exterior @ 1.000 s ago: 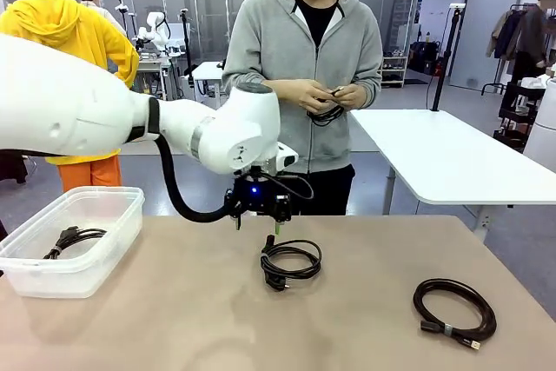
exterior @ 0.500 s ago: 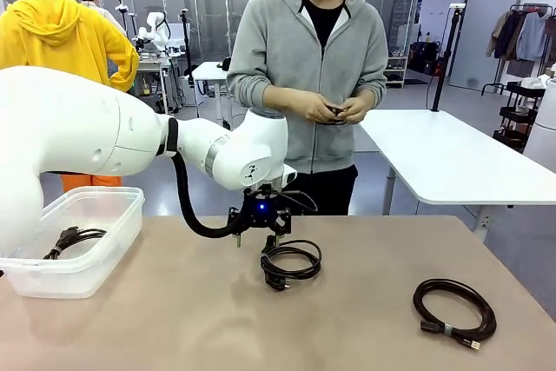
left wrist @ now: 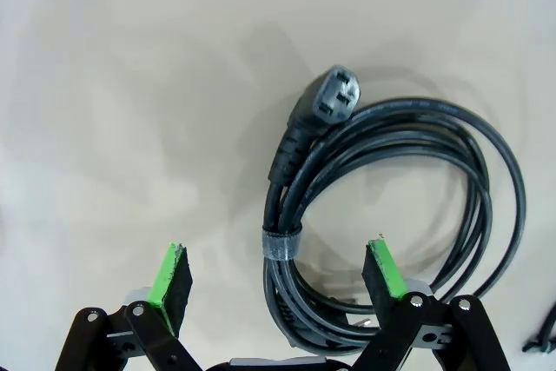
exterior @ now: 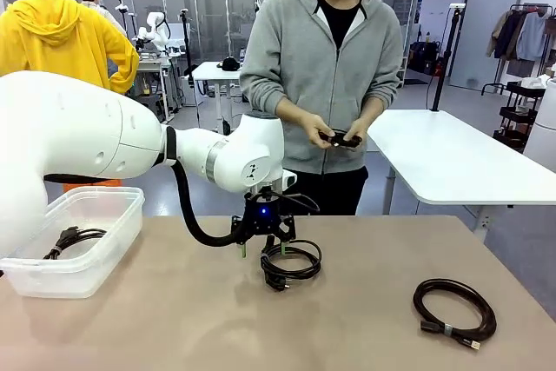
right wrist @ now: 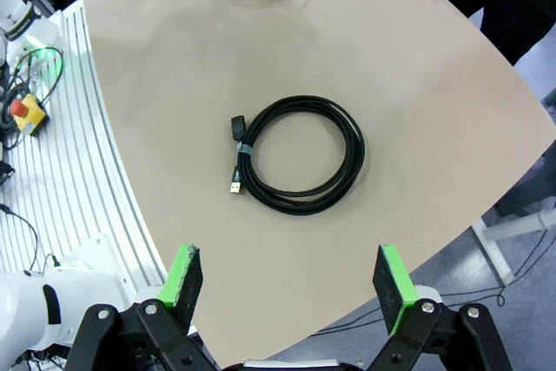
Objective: Organize and store the cables.
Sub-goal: Place the Power Cable into the Organizing box.
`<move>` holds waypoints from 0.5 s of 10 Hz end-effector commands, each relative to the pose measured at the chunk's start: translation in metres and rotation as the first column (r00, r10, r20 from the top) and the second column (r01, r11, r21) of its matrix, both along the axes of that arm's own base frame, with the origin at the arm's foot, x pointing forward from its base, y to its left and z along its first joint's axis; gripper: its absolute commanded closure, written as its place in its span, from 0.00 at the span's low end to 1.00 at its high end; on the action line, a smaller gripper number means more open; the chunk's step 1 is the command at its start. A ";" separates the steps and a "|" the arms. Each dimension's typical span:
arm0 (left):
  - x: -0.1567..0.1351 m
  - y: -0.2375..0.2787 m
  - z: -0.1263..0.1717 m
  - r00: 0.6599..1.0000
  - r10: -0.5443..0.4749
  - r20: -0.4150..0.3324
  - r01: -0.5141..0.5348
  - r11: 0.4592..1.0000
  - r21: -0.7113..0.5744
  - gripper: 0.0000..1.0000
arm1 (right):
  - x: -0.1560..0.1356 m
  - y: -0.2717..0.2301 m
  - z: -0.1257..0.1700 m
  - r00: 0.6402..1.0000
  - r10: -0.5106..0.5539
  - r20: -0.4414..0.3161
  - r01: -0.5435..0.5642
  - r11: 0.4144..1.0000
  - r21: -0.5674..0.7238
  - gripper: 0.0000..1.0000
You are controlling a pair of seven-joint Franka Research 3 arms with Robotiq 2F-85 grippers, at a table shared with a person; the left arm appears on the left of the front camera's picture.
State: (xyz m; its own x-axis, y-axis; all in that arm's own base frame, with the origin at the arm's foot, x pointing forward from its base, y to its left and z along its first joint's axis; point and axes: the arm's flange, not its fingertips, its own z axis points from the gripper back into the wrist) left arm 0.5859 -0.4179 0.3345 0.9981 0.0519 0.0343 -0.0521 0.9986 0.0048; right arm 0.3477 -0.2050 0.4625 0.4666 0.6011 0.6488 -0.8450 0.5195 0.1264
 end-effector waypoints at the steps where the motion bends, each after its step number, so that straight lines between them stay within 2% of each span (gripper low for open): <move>1: -0.002 0.008 -0.009 0.997 -0.025 -0.071 0.025 1.000 0.005 0.00 | 0.000 0.003 0.000 1.000 -0.012 0.016 0.012 1.000 -0.001 0.00; 3: -0.002 0.010 -0.018 0.997 -0.041 -0.067 0.041 0.999 -0.001 0.00 | 0.000 0.003 0.000 1.000 -0.012 0.016 0.012 1.000 -0.001 0.00; 4: 0.001 0.011 -0.020 0.997 -0.062 -0.046 0.062 0.998 -0.013 0.17 | 0.000 0.003 0.000 1.000 -0.012 0.016 0.012 1.000 -0.001 0.00; 5: 0.003 0.013 -0.023 0.996 -0.075 -0.045 0.074 0.997 -0.006 0.46 | 0.000 0.003 0.000 1.000 -0.012 0.016 0.012 1.000 -0.001 0.00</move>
